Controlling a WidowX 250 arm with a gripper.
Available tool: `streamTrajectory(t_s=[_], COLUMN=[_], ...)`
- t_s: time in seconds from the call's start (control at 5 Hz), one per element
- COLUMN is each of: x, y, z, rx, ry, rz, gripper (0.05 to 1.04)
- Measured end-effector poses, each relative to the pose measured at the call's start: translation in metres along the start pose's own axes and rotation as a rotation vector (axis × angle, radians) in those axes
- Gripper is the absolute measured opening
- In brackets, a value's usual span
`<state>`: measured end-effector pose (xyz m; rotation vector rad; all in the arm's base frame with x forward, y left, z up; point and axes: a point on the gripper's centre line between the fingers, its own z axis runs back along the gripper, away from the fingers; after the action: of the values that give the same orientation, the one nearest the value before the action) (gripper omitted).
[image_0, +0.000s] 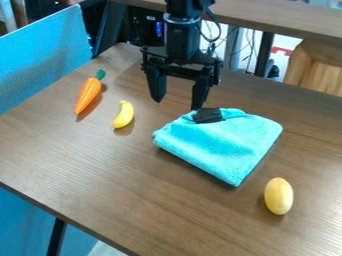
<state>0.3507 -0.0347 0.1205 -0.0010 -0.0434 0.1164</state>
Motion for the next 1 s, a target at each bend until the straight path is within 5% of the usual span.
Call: streamTrajectory(t_s=[0.2,0.4,0.6,1.0], x=[-0.002,0.008,0.005,0.009], y=[0.000,-0.009,-0.033,-0.052], z=[-0.012,-0.024,-0.042,-0.053], rx=[0.007,-0.025,-0.063,-0.206], ry=[0.031,-0.028,-0.031,-0.087], rz=[-0.003,-0.036,-0.134,-0.152], gripper=[1.001,1.001,1.001,1.001])
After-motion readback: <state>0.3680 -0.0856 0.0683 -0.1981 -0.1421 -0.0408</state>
